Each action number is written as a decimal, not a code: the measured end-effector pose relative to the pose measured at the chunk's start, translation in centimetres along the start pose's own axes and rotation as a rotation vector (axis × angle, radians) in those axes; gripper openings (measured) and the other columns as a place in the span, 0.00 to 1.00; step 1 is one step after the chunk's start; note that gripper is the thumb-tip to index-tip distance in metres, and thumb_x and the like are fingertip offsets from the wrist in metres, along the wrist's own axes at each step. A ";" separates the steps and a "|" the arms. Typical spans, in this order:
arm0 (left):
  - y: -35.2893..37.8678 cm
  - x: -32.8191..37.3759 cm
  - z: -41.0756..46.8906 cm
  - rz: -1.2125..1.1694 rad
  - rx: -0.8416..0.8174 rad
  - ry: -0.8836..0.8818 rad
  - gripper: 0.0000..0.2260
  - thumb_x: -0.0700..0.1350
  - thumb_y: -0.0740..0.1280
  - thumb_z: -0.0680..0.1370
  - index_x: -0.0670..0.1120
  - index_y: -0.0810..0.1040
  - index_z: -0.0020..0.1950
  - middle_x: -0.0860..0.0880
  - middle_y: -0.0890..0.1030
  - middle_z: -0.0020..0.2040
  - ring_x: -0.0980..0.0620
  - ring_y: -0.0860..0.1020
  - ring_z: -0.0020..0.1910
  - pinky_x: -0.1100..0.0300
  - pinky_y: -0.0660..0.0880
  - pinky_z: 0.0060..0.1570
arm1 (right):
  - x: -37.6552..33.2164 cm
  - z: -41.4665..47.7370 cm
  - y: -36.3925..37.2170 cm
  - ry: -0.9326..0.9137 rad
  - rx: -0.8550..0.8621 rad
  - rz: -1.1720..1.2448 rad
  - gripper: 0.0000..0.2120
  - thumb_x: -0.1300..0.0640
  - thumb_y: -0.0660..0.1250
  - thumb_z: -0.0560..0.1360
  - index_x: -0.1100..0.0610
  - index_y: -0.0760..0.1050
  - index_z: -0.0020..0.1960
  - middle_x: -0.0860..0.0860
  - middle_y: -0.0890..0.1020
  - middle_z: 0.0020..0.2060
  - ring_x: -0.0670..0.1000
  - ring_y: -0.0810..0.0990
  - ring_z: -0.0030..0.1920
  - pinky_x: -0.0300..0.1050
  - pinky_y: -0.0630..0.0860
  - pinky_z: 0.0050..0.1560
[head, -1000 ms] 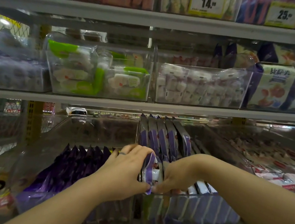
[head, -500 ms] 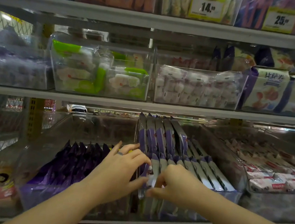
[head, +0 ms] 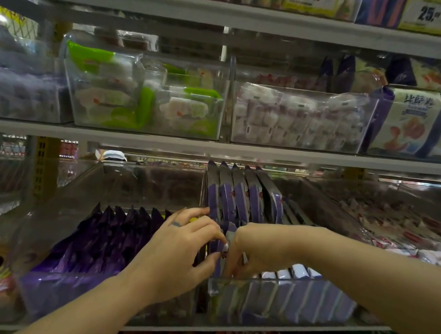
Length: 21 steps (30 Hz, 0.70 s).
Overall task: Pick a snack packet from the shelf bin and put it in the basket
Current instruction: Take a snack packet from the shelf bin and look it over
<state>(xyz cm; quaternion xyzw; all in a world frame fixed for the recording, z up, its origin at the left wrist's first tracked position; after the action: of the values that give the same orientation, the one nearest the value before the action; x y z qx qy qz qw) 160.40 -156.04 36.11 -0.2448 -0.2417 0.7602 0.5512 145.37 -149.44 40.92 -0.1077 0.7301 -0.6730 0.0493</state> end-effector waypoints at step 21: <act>0.6 -0.5 -0.4 -0.023 0.014 -0.013 0.11 0.57 0.61 0.76 0.58 0.77 0.56 0.64 0.76 0.59 0.67 0.55 0.70 0.57 0.54 0.70 | 1.0 -0.5 1.7 -0.063 0.100 0.099 0.07 0.56 0.64 0.79 0.48 0.79 0.52 0.36 0.76 0.37 0.29 0.74 0.38 0.24 0.71 0.43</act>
<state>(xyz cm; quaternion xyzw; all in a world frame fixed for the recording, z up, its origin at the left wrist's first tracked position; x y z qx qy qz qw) 160.36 -156.62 35.54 -0.2330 -0.2429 0.7570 0.5600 144.10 -149.07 39.34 -0.0900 0.6980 -0.7017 0.1106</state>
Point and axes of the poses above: each hand's wrist, its own z-axis towards the middle knuckle, its own y-axis out of the palm, x = y × z, the point moved 2 cm from there along z, towards the middle knuckle
